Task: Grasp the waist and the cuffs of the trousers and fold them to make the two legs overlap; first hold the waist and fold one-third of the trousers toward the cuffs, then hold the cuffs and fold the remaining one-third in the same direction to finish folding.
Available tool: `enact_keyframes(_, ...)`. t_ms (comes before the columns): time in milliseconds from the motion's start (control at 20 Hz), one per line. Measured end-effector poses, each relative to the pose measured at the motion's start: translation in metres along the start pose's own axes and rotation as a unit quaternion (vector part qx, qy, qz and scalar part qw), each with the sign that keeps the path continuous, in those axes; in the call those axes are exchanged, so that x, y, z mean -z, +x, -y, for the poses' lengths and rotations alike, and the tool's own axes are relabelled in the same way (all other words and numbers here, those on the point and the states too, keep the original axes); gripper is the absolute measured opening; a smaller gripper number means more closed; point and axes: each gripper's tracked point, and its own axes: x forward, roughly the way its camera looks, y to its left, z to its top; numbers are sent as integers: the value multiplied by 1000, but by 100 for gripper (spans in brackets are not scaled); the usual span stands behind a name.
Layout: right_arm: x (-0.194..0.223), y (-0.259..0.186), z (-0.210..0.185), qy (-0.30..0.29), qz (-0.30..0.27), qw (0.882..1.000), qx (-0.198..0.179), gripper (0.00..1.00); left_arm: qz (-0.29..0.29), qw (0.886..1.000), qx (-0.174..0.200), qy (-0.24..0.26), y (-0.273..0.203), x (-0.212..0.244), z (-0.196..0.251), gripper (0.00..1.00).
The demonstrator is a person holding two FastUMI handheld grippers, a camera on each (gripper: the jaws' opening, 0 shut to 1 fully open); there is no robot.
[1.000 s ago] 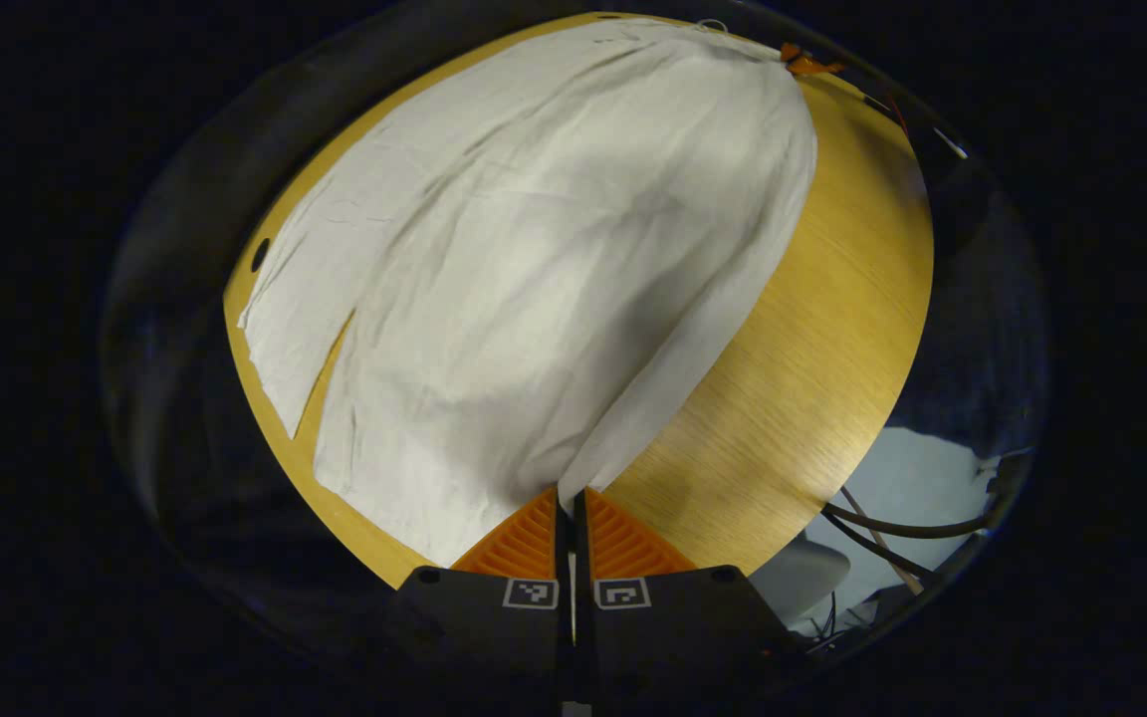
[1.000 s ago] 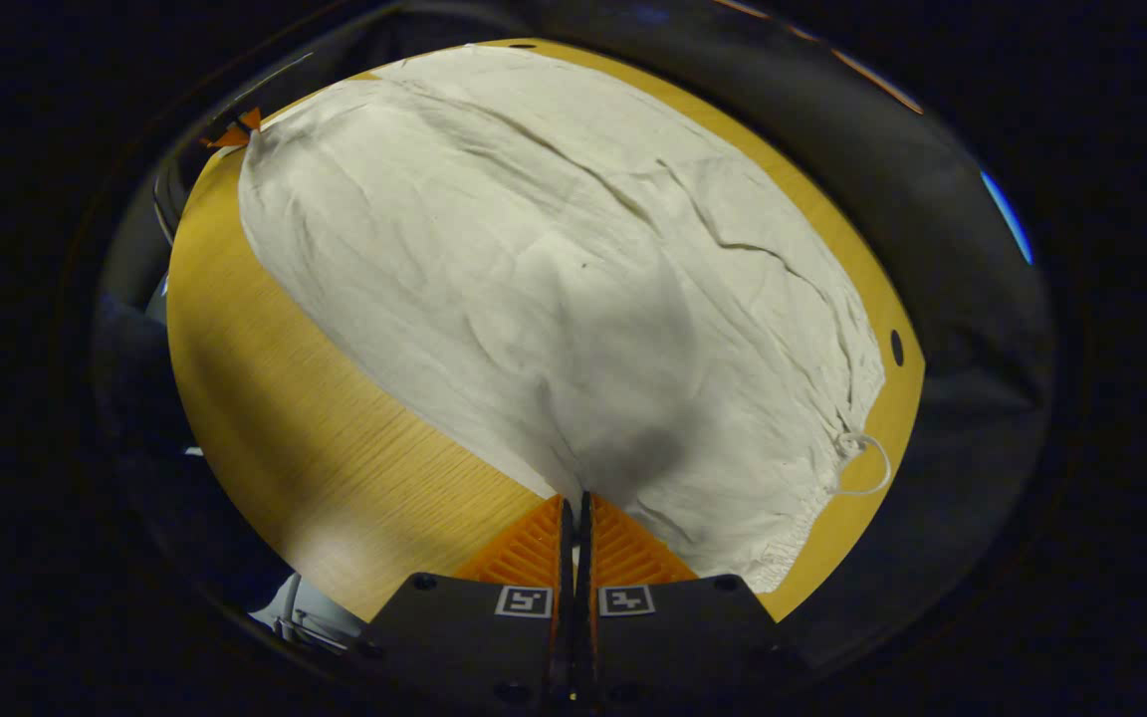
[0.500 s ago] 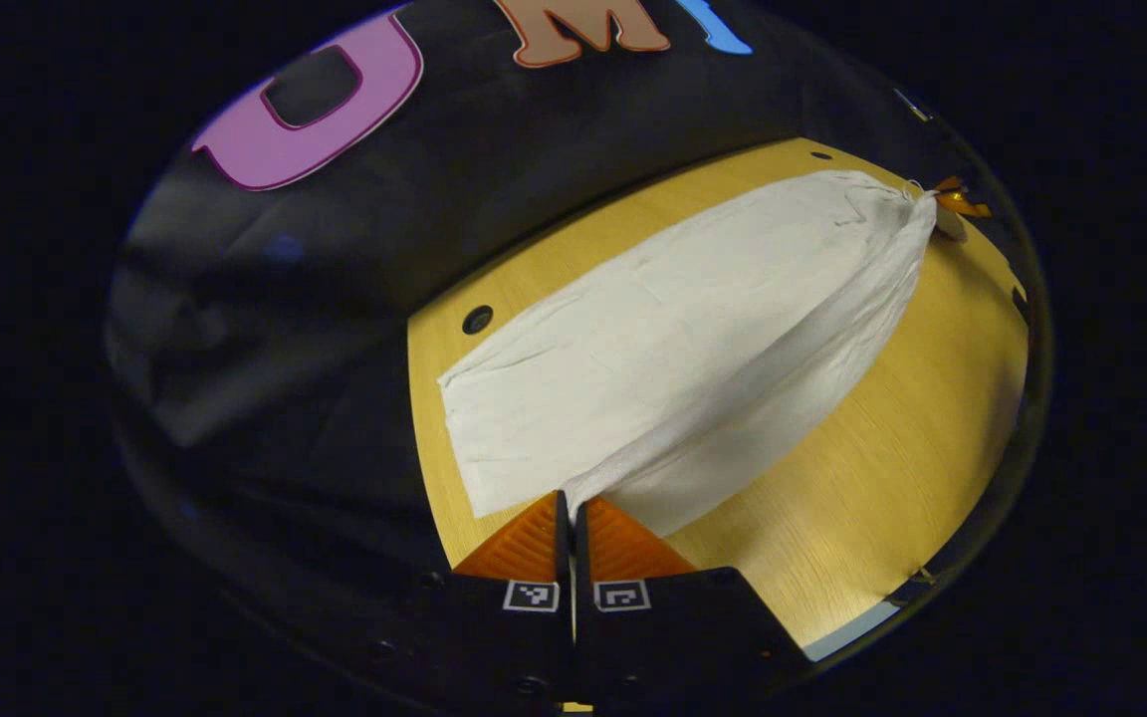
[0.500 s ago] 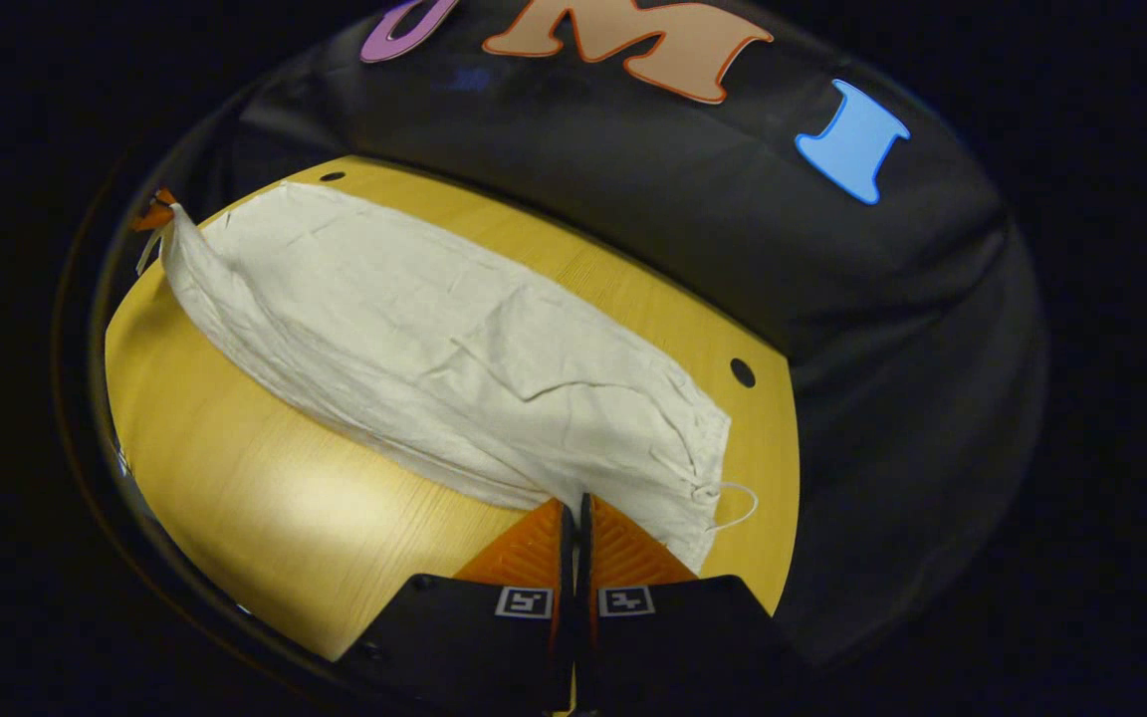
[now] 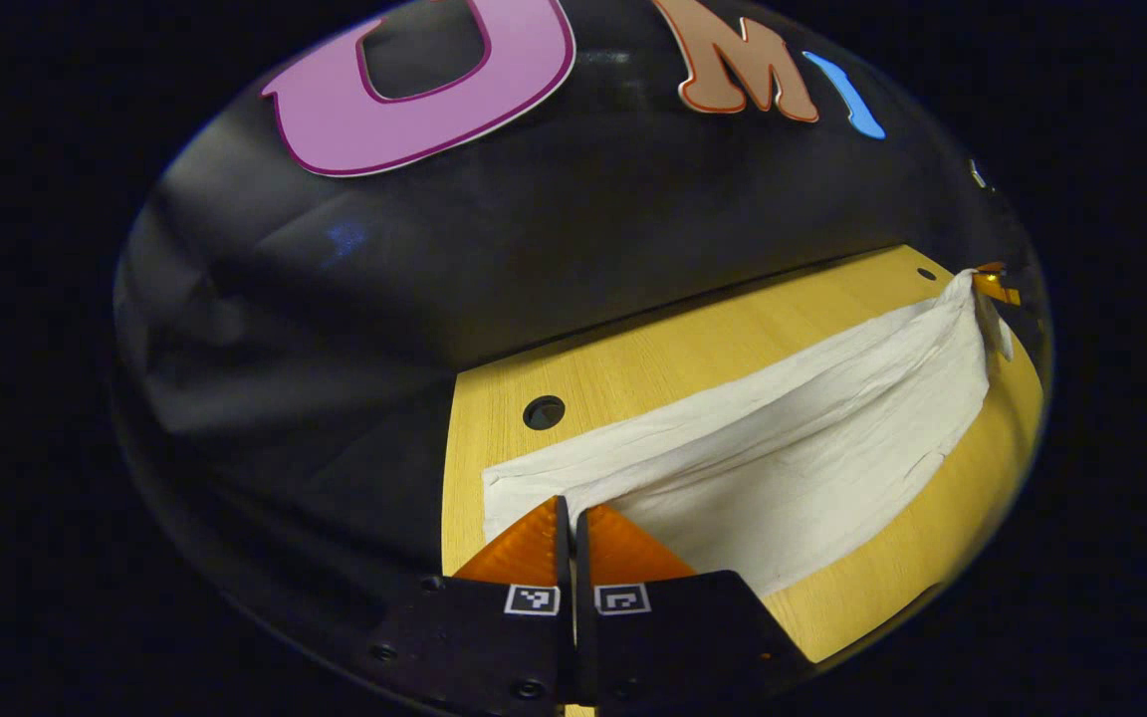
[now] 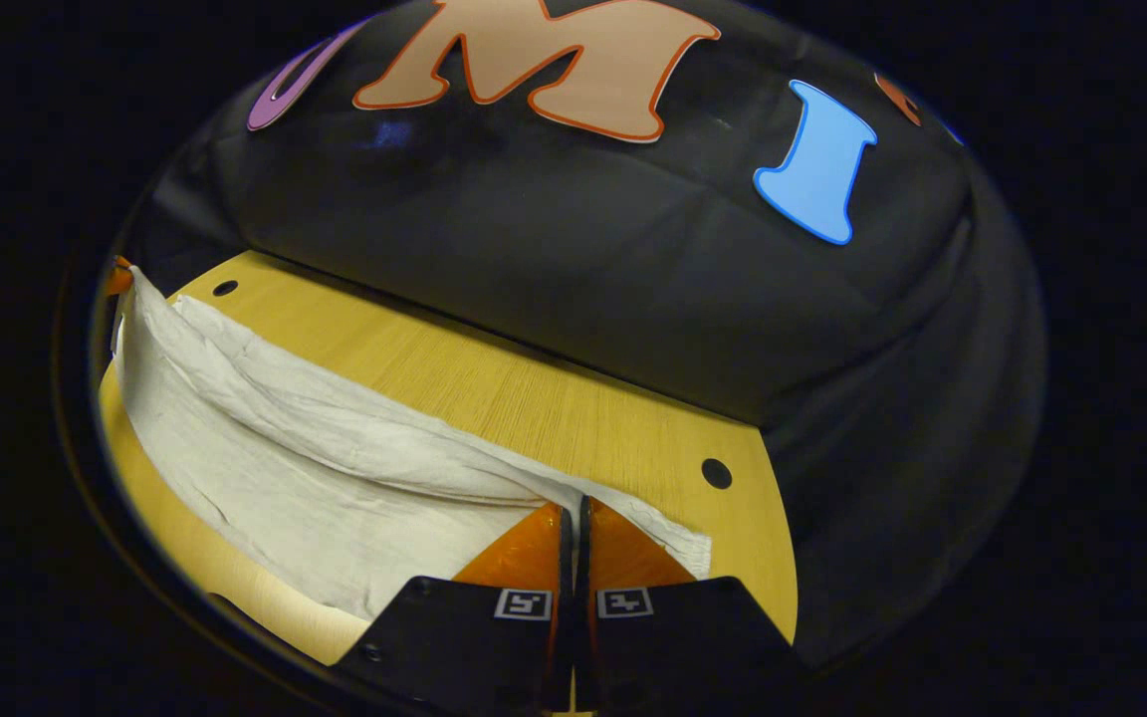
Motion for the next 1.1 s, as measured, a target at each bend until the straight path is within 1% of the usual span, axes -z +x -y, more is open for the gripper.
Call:
enact_keyframes(100,9,29,-11,6,-9,1000,-13,3,-5,1000,-2,7,28,0,1,0)
enact_keyframes(150,19,42,-17,11,-23,999,-21,3,-11,1000,1,8,43,5,5,0)
enact_keyframes(300,36,72,-32,34,-45,998,-38,3,-15,1000,8,-17,76,18,18,0)
enact_keyframes(400,39,81,-32,45,-43,997,-40,7,-3,999,1,-33,92,21,21,0)
enact_keyframes(450,37,84,-35,52,-40,997,-48,14,3,999,-3,-40,97,21,21,0)
enact_keyframes(500,37,84,-39,63,-40,995,-58,18,9,999,8,-50,101,21,27,1)
enact_keyframes(550,35,81,-42,73,-39,994,-70,44,15,998,20,-61,101,19,36,3)
enact_keyframes(600,31,79,-45,84,-36,993,-81,70,21,997,35,-69,100,16,46,27)
enact_keyframes(650,26,77,-43,92,-30,992,-86,96,32,996,41,-79,97,8,52,51)
enact_keyframes(700,27,70,-36,97,-25,991,-85,100,49,994,39,-89,104,-6,56,74)
enact_keyframes(750,23,63,-27,102,-18,991,-80,98,68,992,45,-100,88,-11,60,98)
enact_keyframes(800,20,54,-14,109,-9,991,-74,99,86,989,51,-112,84,-19,63,95)
enact_keyframes(950,17,24,35,142,12,988,-51,98,120,981,65,-136,61,-46,76,95)
enact_keyframes(1000,22,12,57,153,14,987,-37,99,126,979,68,-143,53,-51,79,95)
enact_keyframes(1100,44,-7,98,161,4,987,-8,98,140,974,77,-162,33,-59,88,96)
